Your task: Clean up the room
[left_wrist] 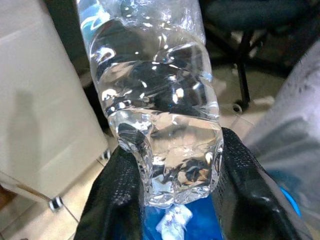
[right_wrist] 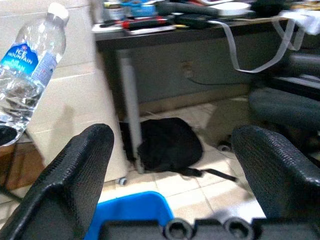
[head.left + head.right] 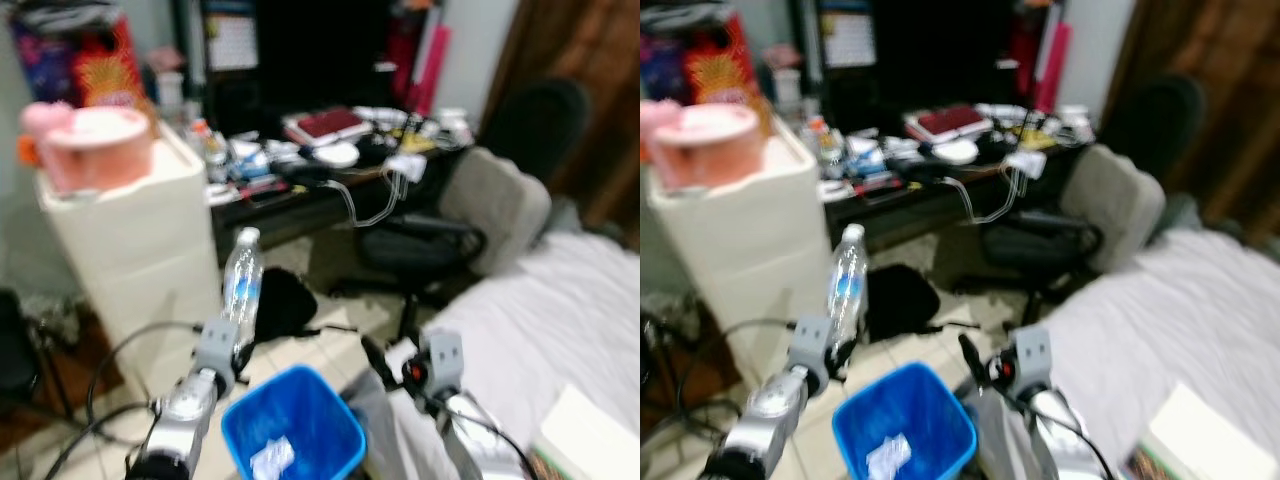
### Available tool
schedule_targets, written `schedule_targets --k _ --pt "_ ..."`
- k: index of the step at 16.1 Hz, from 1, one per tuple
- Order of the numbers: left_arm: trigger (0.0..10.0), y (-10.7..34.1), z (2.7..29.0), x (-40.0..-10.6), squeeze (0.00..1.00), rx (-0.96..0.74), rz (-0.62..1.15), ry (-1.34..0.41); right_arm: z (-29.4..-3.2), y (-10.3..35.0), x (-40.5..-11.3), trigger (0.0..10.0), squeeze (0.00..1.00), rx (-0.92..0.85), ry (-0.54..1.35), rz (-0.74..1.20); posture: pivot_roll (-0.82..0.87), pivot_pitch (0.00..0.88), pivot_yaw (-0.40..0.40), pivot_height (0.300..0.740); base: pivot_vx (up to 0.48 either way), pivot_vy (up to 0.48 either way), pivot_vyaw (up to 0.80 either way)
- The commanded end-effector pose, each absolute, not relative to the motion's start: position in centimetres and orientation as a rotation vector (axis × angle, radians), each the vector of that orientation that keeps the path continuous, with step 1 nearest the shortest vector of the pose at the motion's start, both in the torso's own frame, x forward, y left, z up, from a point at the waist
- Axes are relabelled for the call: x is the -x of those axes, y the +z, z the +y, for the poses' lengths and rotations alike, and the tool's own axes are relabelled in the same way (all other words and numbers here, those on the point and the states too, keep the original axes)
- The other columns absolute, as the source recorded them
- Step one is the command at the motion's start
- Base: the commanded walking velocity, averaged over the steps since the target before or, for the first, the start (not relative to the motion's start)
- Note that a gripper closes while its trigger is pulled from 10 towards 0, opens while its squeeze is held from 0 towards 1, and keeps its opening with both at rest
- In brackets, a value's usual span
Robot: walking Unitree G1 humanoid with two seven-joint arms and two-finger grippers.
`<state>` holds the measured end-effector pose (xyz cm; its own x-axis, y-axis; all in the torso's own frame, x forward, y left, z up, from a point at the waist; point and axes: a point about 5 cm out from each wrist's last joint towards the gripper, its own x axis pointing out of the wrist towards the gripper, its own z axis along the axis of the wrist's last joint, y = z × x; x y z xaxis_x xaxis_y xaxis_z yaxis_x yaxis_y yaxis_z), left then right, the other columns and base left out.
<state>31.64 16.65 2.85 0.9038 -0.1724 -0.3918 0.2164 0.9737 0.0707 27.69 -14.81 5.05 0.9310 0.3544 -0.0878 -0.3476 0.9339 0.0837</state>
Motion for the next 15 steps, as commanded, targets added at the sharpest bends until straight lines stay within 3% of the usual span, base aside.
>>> schedule_targets --k 1,3,5,6,7,8,9,10,13,14,15 --pt "10.0 4.5 15.4 -33.0 0.00 -0.112 0.322 -0.231 -15.5 5.5 -27.7 10.0 0.00 -0.056 0.346 0.090 0.04 0.035 -0.073 0.740 0.000 0.000 0.00" --pt "10.0 3.8 14.6 -33.1 0.00 -0.079 0.386 -0.246 -15.6 5.4 -27.3 10.0 0.00 -0.048 0.352 0.102 0.01 0.056 -0.078 0.740 0.000 0.000 0.00" --pt "10.0 3.1 13.8 -33.1 0.00 -0.084 0.470 -0.217 -14.9 5.3 -26.2 10.0 0.00 -0.060 0.474 0.155 -0.05 0.090 -0.093 0.740 0.000 0.000 0.00" --pt "10.0 2.8 12.9 -33.0 0.00 0.006 0.530 -0.197 -14.0 5.0 -25.1 10.0 0.00 -0.066 0.622 0.226 -0.08 0.104 -0.098 0.740 0.000 0.000 0.00" --pt "10.0 2.7 12.1 -33.0 0.00 0.072 0.550 -0.204 -13.9 5.0 -24.9 10.0 0.00 -0.058 0.651 0.239 -0.08 0.105 -0.098 0.740 0.000 0.000 0.00" --pt "10.0 2.6 11.2 -32.9 0.29 0.098 0.568 -0.242 -14.0 5.1 -25.0 10.0 0.00 -0.056 0.646 0.237 -0.09 0.102 -0.094 0.740 0.000 0.000 0.00" --pt "10.0 2.6 10.8 -32.8 0.29 0.099 0.576 -0.261 -14.0 5.2 -25.0 10.0 0.00 -0.056 0.642 0.236 -0.09 0.100 -0.090 0.740 0.000 0.000 0.00" --pt "10.0 2.5 10.3 -32.7 1.00 0.100 0.588 -0.270 -14.1 5.4 -25.1 10.0 0.00 -0.057 0.633 0.232 -0.09 0.096 -0.084 0.740 0.000 0.000 0.00" --pt "10.0 2.6 10.5 -32.8 1.00 0.097 0.583 -0.259 -14.1 5.6 -25.3 10.0 0.00 -0.081 0.610 0.235 -0.07 0.078 -0.070 0.740 0.000 0.000 0.00" --pt "10.0 2.3 10.5 -32.6 0.00 0.102 0.599 -0.269 -13.9 5.5 -25.3 10.0 0.00 -0.092 0.609 0.238 -0.06 0.068 -0.061 0.740 0.000 0.000 0.00" --pt "10.0 2.2 10.6 -32.5 0.00 0.101 0.603 -0.273 -13.8 5.4 -25.3 10.0 0.00 -0.096 0.610 0.239 -0.06 0.067 -0.059 0.740 0.000 0.000 0.00"
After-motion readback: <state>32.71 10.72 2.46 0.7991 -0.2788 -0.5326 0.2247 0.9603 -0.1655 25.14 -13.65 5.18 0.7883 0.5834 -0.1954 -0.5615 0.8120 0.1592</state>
